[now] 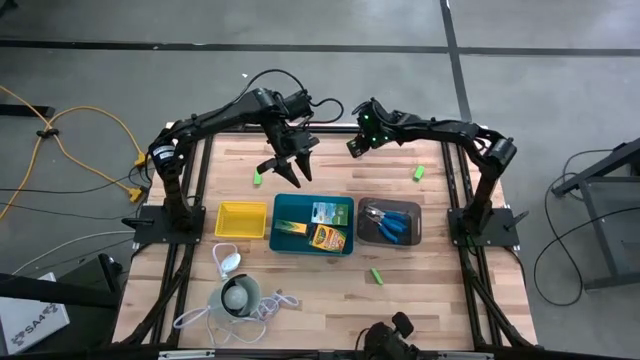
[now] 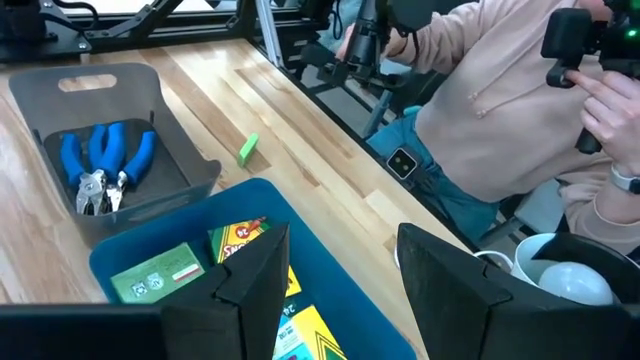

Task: Pick & Place School Supplies
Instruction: Put the green eraser into the yellow bin

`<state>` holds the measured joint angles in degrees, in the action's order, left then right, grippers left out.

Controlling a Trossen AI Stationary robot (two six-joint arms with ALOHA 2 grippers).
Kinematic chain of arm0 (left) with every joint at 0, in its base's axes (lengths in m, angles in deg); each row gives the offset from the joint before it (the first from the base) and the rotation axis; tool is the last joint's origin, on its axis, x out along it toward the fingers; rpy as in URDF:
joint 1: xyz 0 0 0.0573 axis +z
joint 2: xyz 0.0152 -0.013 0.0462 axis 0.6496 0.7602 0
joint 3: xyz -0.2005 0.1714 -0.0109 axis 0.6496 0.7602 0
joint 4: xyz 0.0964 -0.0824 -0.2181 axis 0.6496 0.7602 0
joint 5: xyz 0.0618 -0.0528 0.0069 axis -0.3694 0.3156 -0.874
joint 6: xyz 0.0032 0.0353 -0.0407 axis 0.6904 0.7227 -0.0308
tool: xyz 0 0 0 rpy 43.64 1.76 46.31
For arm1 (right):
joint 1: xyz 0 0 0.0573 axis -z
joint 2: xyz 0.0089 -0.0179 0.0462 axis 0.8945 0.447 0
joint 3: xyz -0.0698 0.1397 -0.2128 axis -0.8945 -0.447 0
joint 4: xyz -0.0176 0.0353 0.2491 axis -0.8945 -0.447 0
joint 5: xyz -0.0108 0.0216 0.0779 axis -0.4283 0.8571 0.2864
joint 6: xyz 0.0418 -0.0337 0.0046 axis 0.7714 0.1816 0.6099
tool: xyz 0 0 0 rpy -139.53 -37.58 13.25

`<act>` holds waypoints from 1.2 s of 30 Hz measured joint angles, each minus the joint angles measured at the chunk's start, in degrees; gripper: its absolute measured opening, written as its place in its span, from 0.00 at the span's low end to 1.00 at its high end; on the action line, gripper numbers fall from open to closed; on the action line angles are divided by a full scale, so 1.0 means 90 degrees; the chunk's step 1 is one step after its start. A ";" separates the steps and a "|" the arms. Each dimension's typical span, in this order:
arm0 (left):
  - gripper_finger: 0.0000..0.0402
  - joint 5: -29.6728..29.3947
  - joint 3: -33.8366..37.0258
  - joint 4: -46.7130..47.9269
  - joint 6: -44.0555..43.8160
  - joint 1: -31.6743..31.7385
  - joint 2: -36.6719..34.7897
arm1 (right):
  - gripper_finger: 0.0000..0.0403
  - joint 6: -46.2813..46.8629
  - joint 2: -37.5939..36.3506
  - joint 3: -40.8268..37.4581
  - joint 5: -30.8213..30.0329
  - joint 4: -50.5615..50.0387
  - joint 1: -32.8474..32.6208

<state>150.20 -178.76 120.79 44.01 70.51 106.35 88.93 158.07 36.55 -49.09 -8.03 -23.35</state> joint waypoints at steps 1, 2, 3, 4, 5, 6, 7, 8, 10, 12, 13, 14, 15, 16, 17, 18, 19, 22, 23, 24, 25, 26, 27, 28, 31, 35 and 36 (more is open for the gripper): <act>0.46 0.0037 0.0000 0.0001 0.0000 0.0000 0.0000 | 0.32 0.0000 0.0030 0.0072 0.0053 -0.0015 -0.0024; 0.46 0.0060 0.0000 0.0000 0.0000 0.0000 0.0000 | 0.32 -0.0001 0.0052 0.0142 0.0055 -0.0043 -0.0042; 0.46 0.0060 0.0000 0.0002 0.0000 0.0000 0.0000 | 0.32 -0.0032 0.0066 0.0213 0.0041 -0.0134 -0.0064; 0.46 0.0060 0.0000 0.0002 0.0000 0.0000 0.0000 | 0.32 -0.0045 0.0075 0.0287 0.0034 -0.0248 -0.0083; 0.46 0.0060 0.0000 0.0002 -0.0002 0.0000 0.0000 | 0.32 -0.0052 0.0078 0.0372 0.0040 -0.0336 -0.0089; 0.46 0.0060 0.0000 0.0003 0.0000 0.0000 0.0000 | 0.32 -0.0050 0.0082 0.0441 0.0051 -0.0394 -0.0095; 0.46 0.0061 0.0000 0.0005 -0.0001 0.0000 0.0000 | 0.32 -0.0055 0.0082 0.0492 0.0053 -0.0432 -0.0092; 0.46 0.0061 0.0000 0.0002 -0.0002 0.0000 0.0000 | 0.32 -0.0062 0.0082 0.0533 0.0048 -0.0426 -0.0089; 0.46 0.0060 0.0000 0.0002 -0.0002 0.0000 0.0000 | 0.32 -0.0074 0.0082 0.0583 0.0026 -0.0422 -0.0054; 0.46 0.0063 0.0000 0.0004 -0.0003 0.0000 0.0000 | 0.32 -0.0103 0.0084 0.0586 0.0024 -0.0448 -0.0008; 0.46 0.0063 0.0000 0.0003 -0.0006 0.0000 0.0000 | 0.32 -0.0107 0.0101 0.0586 0.0003 -0.0475 0.0003; 0.46 0.0063 0.0000 0.0005 -0.0010 0.0000 0.0000 | 0.32 -0.0104 0.0122 0.0589 -0.0004 -0.0524 0.0007; 0.46 0.0063 0.0000 0.0005 -0.0012 0.0000 0.0000 | 0.32 -0.0083 0.0157 0.0589 -0.0032 -0.0594 0.0007; 0.46 0.0065 0.0000 0.0008 -0.0018 0.0000 0.0000 | 0.32 -0.0071 0.0201 0.0589 -0.0068 -0.0666 0.0005; 0.46 0.0065 0.0000 0.0010 -0.0048 0.0000 0.0000 | 0.32 -0.0062 0.0248 0.0589 -0.0122 -0.0720 0.0002; 0.46 0.0060 0.0000 0.0010 -0.0075 0.0000 0.0000 | 0.32 -0.0044 0.0301 0.0589 -0.0147 -0.0787 -0.0011; 0.46 0.0060 0.0000 0.0012 -0.0099 -0.0002 0.0000 | 0.32 -0.0019 0.0352 0.0587 -0.0172 -0.0817 -0.0042; 0.46 0.0058 0.0000 0.0023 -0.0121 -0.0002 0.0000 | 0.32 0.0000 0.0506 0.0586 -0.0225 -0.0789 -0.0098; 0.46 0.0058 0.0000 0.0030 -0.0121 -0.0002 0.0000 | 0.32 -0.0001 0.0550 0.0587 -0.0275 -0.0794 -0.0127; 0.46 0.0058 0.0000 0.0032 -0.0125 -0.0002 0.0000 | 0.32 0.0001 0.0589 0.0586 -0.0341 -0.0797 -0.0149; 0.46 0.0058 0.0000 0.0035 -0.0126 -0.0002 0.0000 | 0.32 -0.0001 0.0616 0.0589 -0.0396 -0.0792 -0.0168; 0.46 0.0058 0.0000 0.0036 -0.0127 -0.0002 0.0000 | 0.32 -0.0001 0.0633 0.0586 -0.0448 -0.0780 -0.0179; 0.46 0.0054 0.0000 0.0036 -0.0136 -0.0005 0.0000 | 0.32 0.0005 0.0636 0.0587 -0.0450 -0.0775 -0.0182; 0.46 0.0053 0.0000 0.0046 -0.0136 -0.0007 0.0000 | 0.32 0.0011 0.0636 0.0586 -0.0452 -0.0775 -0.0182; 0.46 0.0049 0.0000 0.0070 -0.0136 -0.0016 0.0000 | 0.32 0.0021 0.0636 0.0586 -0.0514 -0.0768 -0.0202; 0.46 0.0048 0.0000 0.0075 -0.0136 -0.0019 0.0000 | 0.32 0.0023 0.0636 0.0586 -0.0668 -0.0768 -0.0206; 0.46 0.0046 0.0000 0.0079 -0.0136 -0.0019 0.0000 | 0.32 0.0023 0.0636 0.0586 -0.0651 -0.0768 -0.0206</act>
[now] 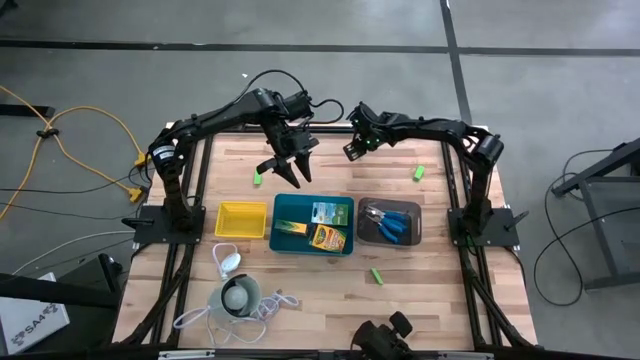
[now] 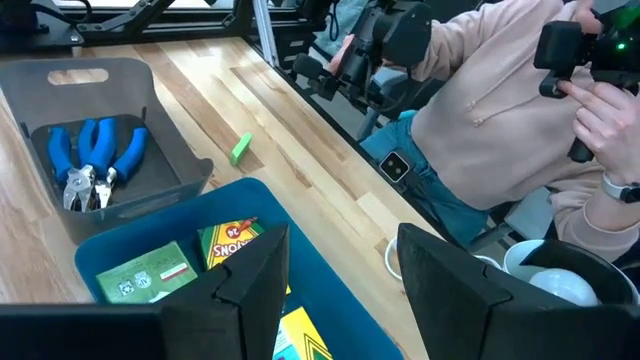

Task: Pick & Place School Supplies
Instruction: Put the green eraser into the yellow bin

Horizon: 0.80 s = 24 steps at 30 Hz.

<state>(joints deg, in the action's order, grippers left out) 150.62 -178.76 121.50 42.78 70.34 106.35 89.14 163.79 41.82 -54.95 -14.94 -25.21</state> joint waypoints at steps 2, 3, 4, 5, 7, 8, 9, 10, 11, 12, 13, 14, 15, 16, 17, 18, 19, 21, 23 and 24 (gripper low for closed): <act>0.46 0.0000 0.0000 0.0001 0.0000 0.0000 0.0000 | 0.32 0.0053 0.0000 0.0000 0.0001 0.0000 0.0000; 0.46 0.0000 0.0000 0.0003 0.0000 0.0000 0.0000 | 0.32 0.0090 0.0000 0.0000 0.0000 0.0000 0.0000; 0.46 0.0000 0.0000 0.0008 0.0000 0.0000 0.0000 | 0.32 0.0096 0.0000 0.0001 0.0002 0.0000 0.0000; 0.46 0.0000 0.0000 0.0012 0.0000 0.0000 0.0000 | 0.32 0.0098 0.0000 0.0000 -0.0002 0.0000 0.0000; 0.46 0.0000 0.0000 0.0035 0.0013 0.0000 0.0000 | 0.32 0.0133 0.0000 0.0002 -0.0015 0.0000 0.0000; 0.46 0.0000 0.0000 0.0056 0.0034 -0.0001 0.0000 | 0.32 0.0155 0.0000 0.0001 -0.0012 0.0000 0.0000; 0.46 0.0000 0.0000 0.0083 0.0068 0.0000 0.0000 | 0.32 0.0165 0.0000 0.0000 -0.0017 0.0000 0.0000; 0.46 0.0000 0.0000 0.0112 0.0103 0.0000 0.0000 | 0.32 0.0168 0.0000 0.0000 -0.0033 0.0000 0.0000; 0.46 0.0000 0.0000 0.0138 0.0117 0.0000 0.0000 | 0.32 0.0169 0.0000 0.0000 -0.0053 0.0000 0.0000; 0.46 0.0000 0.0000 0.0142 0.0117 -0.0002 0.0000 | 0.32 0.0168 0.0000 0.0000 -0.0059 0.0000 0.0000; 0.46 0.0000 0.0000 0.0142 0.0118 -0.0002 0.0000 | 0.32 0.0170 0.0000 0.0000 -0.0059 0.0000 0.0000; 0.46 0.0000 0.0000 0.0142 0.0119 -0.0002 0.0000 | 0.32 0.0170 0.0007 0.0001 -0.0059 0.0005 0.0000; 0.46 0.0000 0.0000 0.0142 0.0119 -0.0002 0.0000 | 0.32 0.0170 0.0045 0.0002 -0.0059 0.0026 0.0000; 0.46 0.0000 0.0000 0.0144 0.0119 -0.0002 0.0000 | 0.32 0.0173 0.0095 0.0002 -0.0053 0.0062 0.0000; 0.46 0.0000 0.0000 0.0142 0.0119 -0.0002 0.0000 | 0.32 0.0209 0.0163 0.0002 -0.0005 0.0076 0.0001; 0.46 0.0000 0.0000 0.0145 0.0119 -0.0002 0.0000 | 0.32 0.0245 0.0254 0.0002 0.0021 0.0069 0.0005; 0.46 0.0000 0.0000 0.0147 0.0119 -0.0002 0.0000 | 0.32 0.0237 0.0365 0.0002 0.0014 0.0076 0.0007; 0.46 0.0000 0.0000 0.0149 0.0117 -0.0002 0.0000 | 0.32 0.0170 0.0579 0.0008 0.0010 0.0118 0.0010; 0.46 0.0000 0.0000 0.0152 0.0117 -0.0002 0.0000 | 0.32 0.0160 0.0676 0.0025 0.0034 0.0198 0.0015; 0.46 0.0000 -0.0002 0.0152 0.0117 -0.0002 0.0000 | 0.32 0.0146 0.0699 0.0037 0.0050 0.0235 0.0011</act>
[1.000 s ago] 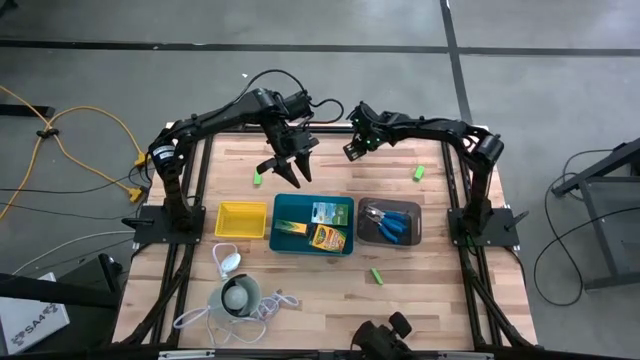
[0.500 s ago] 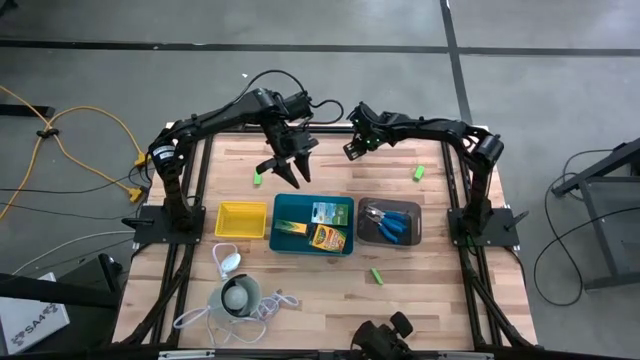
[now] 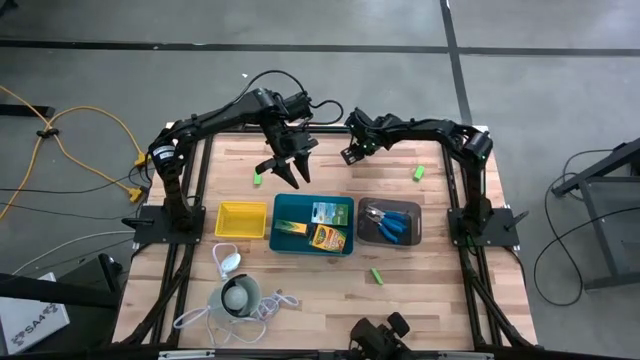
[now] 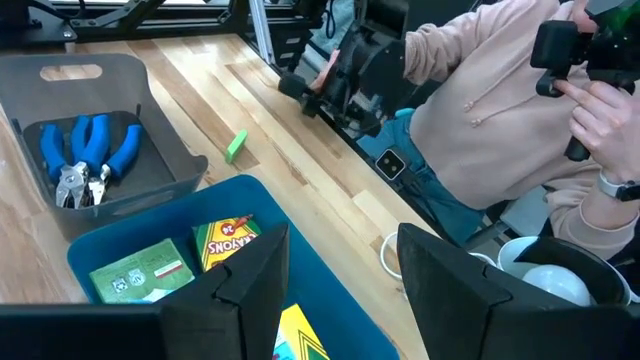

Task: Pick & Place School Supplies
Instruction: Put the green eraser into the yellow bin

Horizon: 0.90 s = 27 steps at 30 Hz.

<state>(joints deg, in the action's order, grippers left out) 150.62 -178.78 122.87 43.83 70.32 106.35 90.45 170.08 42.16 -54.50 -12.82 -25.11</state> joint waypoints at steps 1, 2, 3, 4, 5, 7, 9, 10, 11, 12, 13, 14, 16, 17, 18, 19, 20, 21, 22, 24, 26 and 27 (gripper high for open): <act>0.46 0.0000 -0.0001 -0.0001 0.0001 0.0000 0.0000 | 0.32 -0.0003 0.0002 -0.0010 0.0009 0.0023 0.0001; 0.46 0.0000 -0.0001 0.0002 0.0004 0.0000 0.0000 | 0.32 -0.0003 0.0005 -0.0010 0.0015 0.0055 0.0001; 0.46 -0.0001 -0.0001 -0.0005 0.0003 0.0000 0.0000 | 0.32 -0.0020 0.0005 -0.0013 -0.0002 0.0088 -0.0007; 0.46 -0.0005 -0.0001 -0.0008 0.0004 -0.0002 0.0000 | 0.32 -0.0030 -0.0009 -0.0017 -0.0020 0.0102 -0.0023; 0.46 -0.0007 -0.0001 -0.0005 0.0008 -0.0002 0.0000 | 0.32 -0.0035 -0.0024 -0.0018 -0.0055 0.0107 -0.0028; 0.46 -0.0007 -0.0001 -0.0007 0.0010 -0.0002 0.0000 | 0.32 -0.0044 -0.0024 -0.0003 -0.0040 0.0110 -0.0008; 0.46 -0.0010 -0.0001 -0.0007 0.0010 -0.0002 0.0000 | 0.32 -0.0044 -0.0024 0.0000 -0.0032 0.0135 0.0024; 0.46 -0.0010 -0.0001 -0.0007 0.0010 -0.0002 0.0000 | 0.32 -0.0046 -0.0024 0.0000 -0.0021 0.0145 0.0038; 0.46 -0.0010 -0.0001 -0.0007 0.0010 -0.0003 0.0000 | 0.32 -0.0046 -0.0024 0.0000 -0.0014 0.0154 0.0054; 0.46 -0.0012 -0.0001 -0.0005 0.0010 -0.0007 0.0000 | 0.32 -0.0046 -0.0024 0.0000 -0.0014 0.0166 0.0067; 0.46 -0.0012 -0.0001 -0.0002 0.0010 -0.0010 0.0000 | 0.32 -0.0046 -0.0024 0.0000 -0.0027 0.0185 0.0070; 0.46 -0.0012 -0.0001 -0.0002 0.0010 -0.0013 0.0000 | 0.32 -0.0049 -0.0024 0.0000 -0.0074 0.0205 0.0071; 0.46 -0.0015 -0.0001 -0.0002 0.0008 -0.0015 0.0000 | 0.32 -0.0053 -0.0022 0.0000 -0.0165 0.0246 0.0069; 0.46 -0.0015 -0.0001 0.0000 0.0010 -0.0012 0.0000 | 0.32 -0.0054 -0.0022 0.0000 -0.0177 0.0261 0.0070; 0.46 -0.0015 -0.0001 -0.0001 0.0009 -0.0012 0.0000 | 0.32 -0.0054 -0.0021 0.0000 -0.0189 0.0281 0.0073; 0.46 -0.0016 -0.0001 0.0002 0.0009 -0.0012 0.0000 | 0.32 -0.0055 -0.0019 0.0000 -0.0210 0.0297 0.0075; 0.46 -0.0016 -0.0001 0.0006 0.0010 -0.0012 0.0000 | 0.32 -0.0056 -0.0019 0.0000 -0.0226 0.0308 0.0076; 0.46 -0.0018 -0.0001 0.0010 0.0008 -0.0012 0.0000 | 0.32 -0.0056 -0.0017 0.0000 -0.0233 0.0316 0.0076; 0.46 -0.0019 -0.0001 0.0010 0.0008 -0.0012 0.0000 | 0.32 -0.0056 -0.0017 0.0000 -0.0243 0.0318 0.0077; 0.46 -0.0024 -0.0001 0.0012 0.0008 -0.0012 0.0000 | 0.32 -0.0056 -0.0017 0.0000 -0.0249 0.0318 0.0079; 0.46 -0.0024 -0.0001 0.0012 0.0007 -0.0012 0.0000 | 0.32 -0.0056 -0.0017 0.0000 -0.0249 0.0318 0.0079; 0.46 -0.0024 -0.0001 0.0012 0.0007 -0.0012 0.0000 | 0.32 -0.0056 -0.0017 0.0000 -0.0249 0.0317 0.0079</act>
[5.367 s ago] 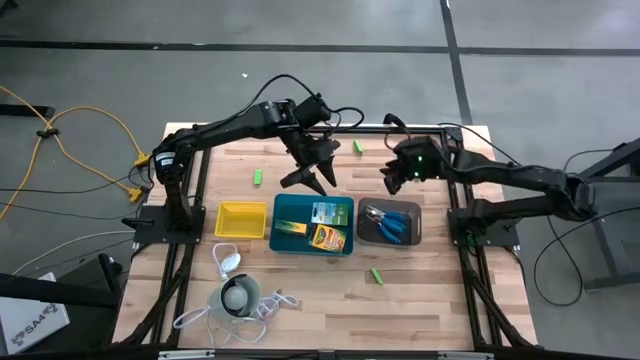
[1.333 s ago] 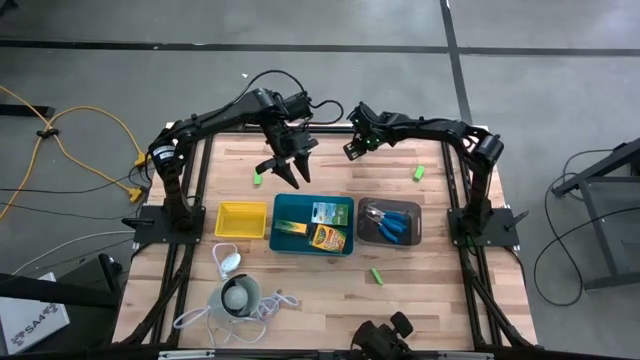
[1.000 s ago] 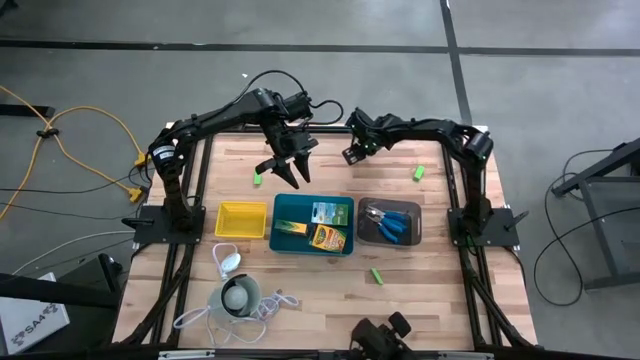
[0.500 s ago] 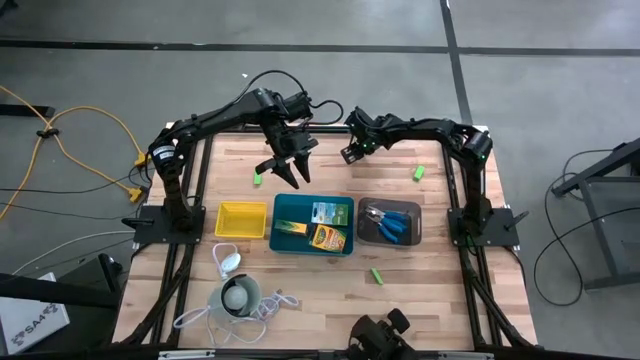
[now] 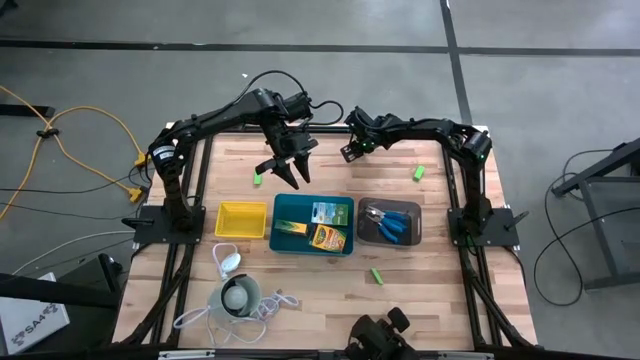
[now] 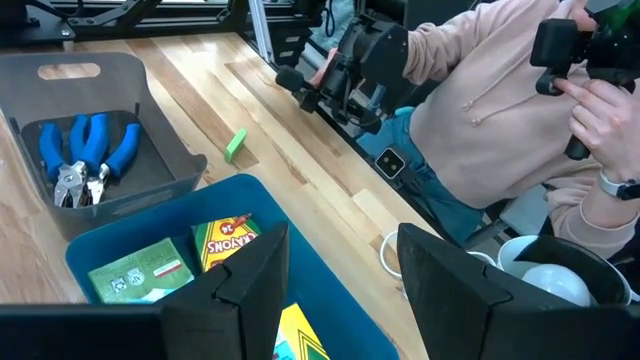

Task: Pick & Place School Supplies
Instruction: Put the green eraser into the yellow bin

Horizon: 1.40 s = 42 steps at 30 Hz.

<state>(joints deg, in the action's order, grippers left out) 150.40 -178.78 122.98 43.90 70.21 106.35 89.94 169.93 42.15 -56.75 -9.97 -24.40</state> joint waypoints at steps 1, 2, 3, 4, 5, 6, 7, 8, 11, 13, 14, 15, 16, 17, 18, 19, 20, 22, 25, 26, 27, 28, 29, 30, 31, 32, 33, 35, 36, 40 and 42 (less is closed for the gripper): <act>0.46 -0.0002 0.0000 0.0000 0.0000 0.0000 0.0000 | 0.32 0.0000 0.0000 0.0000 0.0002 -0.0001 0.0000; 0.46 -0.0002 0.0000 0.0000 0.0000 0.0000 0.0000 | 0.32 0.0000 0.0000 0.0001 0.0003 -0.0003 0.0000; 0.46 -0.0002 0.0000 0.0000 0.0000 0.0000 0.0000 | 0.32 0.0000 0.0000 0.0002 0.0006 -0.0004 0.0000; 0.46 -0.0002 0.0000 0.0000 0.0001 0.0000 0.0000 | 0.32 0.0000 0.0000 0.0002 0.0016 -0.0005 0.0000; 0.46 -0.0002 0.0000 0.0000 0.0001 0.0000 0.0000 | 0.32 0.0000 0.0000 0.0002 0.0020 -0.0007 0.0000; 0.46 -0.0002 0.0000 0.0000 0.0000 0.0000 0.0000 | 0.32 0.0000 0.0000 0.0002 0.0022 -0.0009 0.0000; 0.46 -0.0002 0.0000 0.0000 0.0002 0.0000 0.0000 | 0.32 0.0000 0.0000 0.0002 0.0024 -0.0011 0.0000; 0.46 -0.0002 0.0000 0.0002 0.0002 0.0000 0.0000 | 0.32 0.0000 0.0000 0.0002 0.0024 -0.0011 -0.0002; 0.46 -0.0002 0.0000 0.0002 0.0000 0.0000 0.0000 | 0.29 -0.0002 0.0000 0.0005 0.0048 -0.0017 -0.0001; 0.46 -0.0003 0.0000 0.0002 0.0001 0.0000 0.0000 | 0.26 -0.0006 0.0000 0.0005 0.0109 -0.0019 0.0000; 0.46 -0.0002 0.0000 0.0002 0.0000 0.0000 0.0000 | 0.24 -0.0017 0.0000 0.0005 0.0144 -0.0022 0.0000; 0.46 -0.0004 0.0000 0.0002 0.0002 0.0000 0.0000 | 0.22 -0.0027 0.0000 0.0005 0.0168 -0.0026 0.0002; 0.46 -0.0005 0.0000 0.0002 0.0001 0.0000 0.0000 | 0.21 -0.0046 0.0000 0.0005 0.0174 -0.0028 0.0002; 0.46 -0.0005 0.0000 0.0000 0.0002 0.0000 0.0000 | 0.19 -0.0062 0.0000 0.0005 0.0176 -0.0027 0.0002; 0.46 -0.0005 0.0000 0.0002 0.0000 0.0000 0.0000 | 0.18 -0.0072 0.0000 0.0005 0.0180 -0.0026 0.0000; 0.46 -0.0005 0.0000 0.0002 0.0001 0.0000 0.0000 | 0.16 -0.0077 0.0000 0.0005 0.0186 -0.0024 0.0000; 0.46 -0.0005 0.0000 0.0005 0.0000 0.0000 0.0000 | 0.15 -0.0105 0.0000 0.0005 0.0196 -0.0023 0.0000; 0.46 -0.0005 0.0000 0.0016 0.0000 0.0000 0.0000 | 0.12 -0.0131 0.0000 0.0007 0.0209 -0.0023 0.0000; 0.46 -0.0031 0.0000 0.0035 0.0001 0.0000 0.0000 | 0.10 -0.0164 -0.0002 0.0007 0.0251 -0.0023 0.0000; 0.46 -0.0046 0.0000 0.0052 0.0002 0.0000 0.0000 | 0.09 -0.0166 -0.0002 0.0007 0.0264 -0.0023 0.0000; 0.46 -0.0069 0.0000 0.0053 -0.0003 0.0000 0.0000 | 0.09 -0.0168 -0.0002 0.0009 0.0281 -0.0023 0.0000; 0.46 -0.0092 0.0000 0.0053 -0.0007 0.0000 0.0000 | 0.09 -0.0168 -0.0004 0.0010 0.0314 -0.0023 0.0000; 0.46 -0.0099 0.0000 0.0053 -0.0007 0.0000 0.0000 | 0.09 -0.0168 -0.0005 0.0010 0.0335 -0.0023 0.0000; 0.46 -0.0104 0.0000 0.0051 -0.0007 0.0000 0.0000 | 0.09 -0.0168 -0.0005 0.0010 0.0344 -0.0023 0.0000; 0.46 -0.0104 0.0000 0.0051 -0.0007 0.0000 0.0000 | 0.09 -0.0168 -0.0005 0.0010 0.0346 -0.0023 0.0000; 0.46 -0.0104 0.0000 0.0053 -0.0007 0.0000 0.0000 | 0.09 -0.0168 -0.0005 0.0010 0.0353 -0.0023 0.0000; 0.46 -0.0104 0.0000 0.0052 -0.0006 0.0000 0.0000 | 0.09 -0.0168 -0.0005 0.0010 0.0360 -0.0023 0.0000; 0.46 -0.0104 0.0000 0.0051 -0.0005 0.0000 0.0000 | 0.09 -0.0175 -0.0005 0.0010 0.0362 -0.0023 0.0000; 0.46 -0.0104 0.0000 0.0051 -0.0005 0.0000 0.0000 | 0.09 -0.0187 -0.0005 0.0010 0.0364 -0.0023 -0.0002; 0.46 -0.0104 0.0000 0.0051 -0.0012 -0.0011 0.0000 | 0.09 -0.0276 -0.0005 0.0010 0.0364 -0.0025 -0.0002; 0.46 -0.0127 0.0000 0.0050 -0.0016 -0.0026 0.0000 | 0.09 -0.0292 -0.0005 0.0010 0.0365 -0.0025 -0.0002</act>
<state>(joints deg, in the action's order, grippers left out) 149.25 -178.78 123.43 43.76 69.98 106.35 87.32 169.89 42.24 -53.46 -10.19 -24.42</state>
